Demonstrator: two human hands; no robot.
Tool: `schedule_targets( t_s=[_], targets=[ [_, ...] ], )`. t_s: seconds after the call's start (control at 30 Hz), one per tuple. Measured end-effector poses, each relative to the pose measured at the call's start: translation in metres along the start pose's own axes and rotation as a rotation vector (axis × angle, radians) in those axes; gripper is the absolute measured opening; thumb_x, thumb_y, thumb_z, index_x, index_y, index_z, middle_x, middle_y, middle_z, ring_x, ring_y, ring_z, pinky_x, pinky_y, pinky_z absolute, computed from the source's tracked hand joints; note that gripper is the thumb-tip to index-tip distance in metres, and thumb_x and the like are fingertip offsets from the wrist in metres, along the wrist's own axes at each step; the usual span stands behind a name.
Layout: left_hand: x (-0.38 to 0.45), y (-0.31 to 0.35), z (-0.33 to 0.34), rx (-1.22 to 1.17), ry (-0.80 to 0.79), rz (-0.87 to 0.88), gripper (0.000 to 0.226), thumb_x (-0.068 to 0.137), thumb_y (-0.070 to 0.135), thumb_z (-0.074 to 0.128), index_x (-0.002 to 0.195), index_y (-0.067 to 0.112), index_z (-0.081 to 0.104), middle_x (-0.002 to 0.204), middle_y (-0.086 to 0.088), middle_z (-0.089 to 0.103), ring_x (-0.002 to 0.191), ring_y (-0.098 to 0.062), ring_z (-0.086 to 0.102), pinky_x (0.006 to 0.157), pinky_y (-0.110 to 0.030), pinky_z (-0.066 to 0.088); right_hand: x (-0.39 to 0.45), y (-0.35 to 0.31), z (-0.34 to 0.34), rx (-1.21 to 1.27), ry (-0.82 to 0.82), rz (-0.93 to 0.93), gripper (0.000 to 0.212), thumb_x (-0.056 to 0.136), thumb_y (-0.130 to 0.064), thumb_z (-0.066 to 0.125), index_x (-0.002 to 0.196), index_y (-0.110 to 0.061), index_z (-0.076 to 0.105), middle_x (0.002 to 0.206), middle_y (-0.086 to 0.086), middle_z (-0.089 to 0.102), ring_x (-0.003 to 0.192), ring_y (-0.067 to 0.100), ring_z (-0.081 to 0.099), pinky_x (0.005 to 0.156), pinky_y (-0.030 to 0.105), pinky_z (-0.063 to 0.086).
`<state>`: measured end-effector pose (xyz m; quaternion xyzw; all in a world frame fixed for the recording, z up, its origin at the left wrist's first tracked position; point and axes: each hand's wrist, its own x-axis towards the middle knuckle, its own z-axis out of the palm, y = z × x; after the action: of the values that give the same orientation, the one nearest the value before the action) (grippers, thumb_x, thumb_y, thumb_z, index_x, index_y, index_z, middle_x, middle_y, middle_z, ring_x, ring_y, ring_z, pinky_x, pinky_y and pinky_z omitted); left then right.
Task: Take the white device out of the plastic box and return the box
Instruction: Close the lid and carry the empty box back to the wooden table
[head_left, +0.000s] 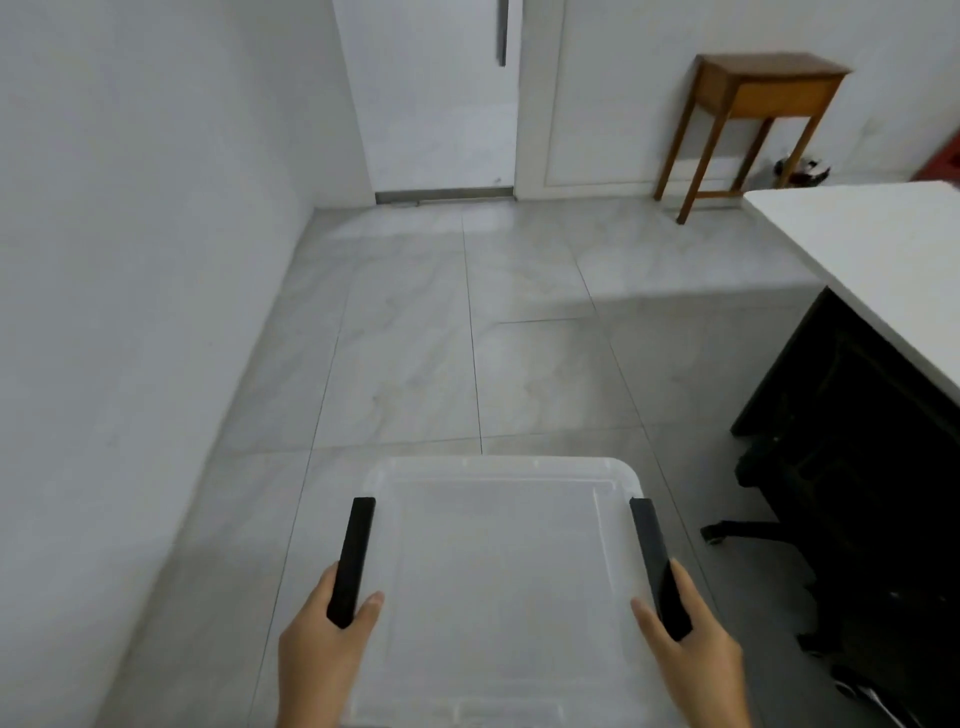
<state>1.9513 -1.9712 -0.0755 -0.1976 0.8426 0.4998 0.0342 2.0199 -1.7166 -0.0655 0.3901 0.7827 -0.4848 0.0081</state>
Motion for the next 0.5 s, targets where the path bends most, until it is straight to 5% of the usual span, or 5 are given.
schedule_targets(
  t_s=[0.13, 0.5],
  targets=[
    [0.099, 0.063, 0.053, 0.023, -0.062, 0.029, 0.046, 0.073, 0.009, 0.069, 0.118, 0.011, 0.055, 0.084, -0.011, 0.058, 0.08, -0.024, 0.05, 0.075, -0.028, 0.034, 0.09, -0.058, 0.007, 0.031, 0.084, 0.054, 0.062, 0.077, -0.013, 0.067, 0.133, -0.015, 0.041, 0.129, 0.018, 0.056, 0.117, 0.034, 0.052, 0.102, 0.041, 0.037],
    [0.343, 0.238, 0.242, 0.022, -0.074, 0.011, 0.044, 0.074, 0.012, 0.068, 0.116, 0.013, 0.055, 0.084, -0.011, 0.058, 0.08, -0.024, 0.049, 0.074, -0.029, 0.034, 0.414, -0.214, -0.003, 0.029, 0.092, 0.042, 0.061, 0.077, -0.017, 0.067, 0.133, -0.018, 0.042, 0.13, 0.015, 0.056, 0.119, 0.032, 0.051, 0.104, 0.04, 0.036]
  ],
)
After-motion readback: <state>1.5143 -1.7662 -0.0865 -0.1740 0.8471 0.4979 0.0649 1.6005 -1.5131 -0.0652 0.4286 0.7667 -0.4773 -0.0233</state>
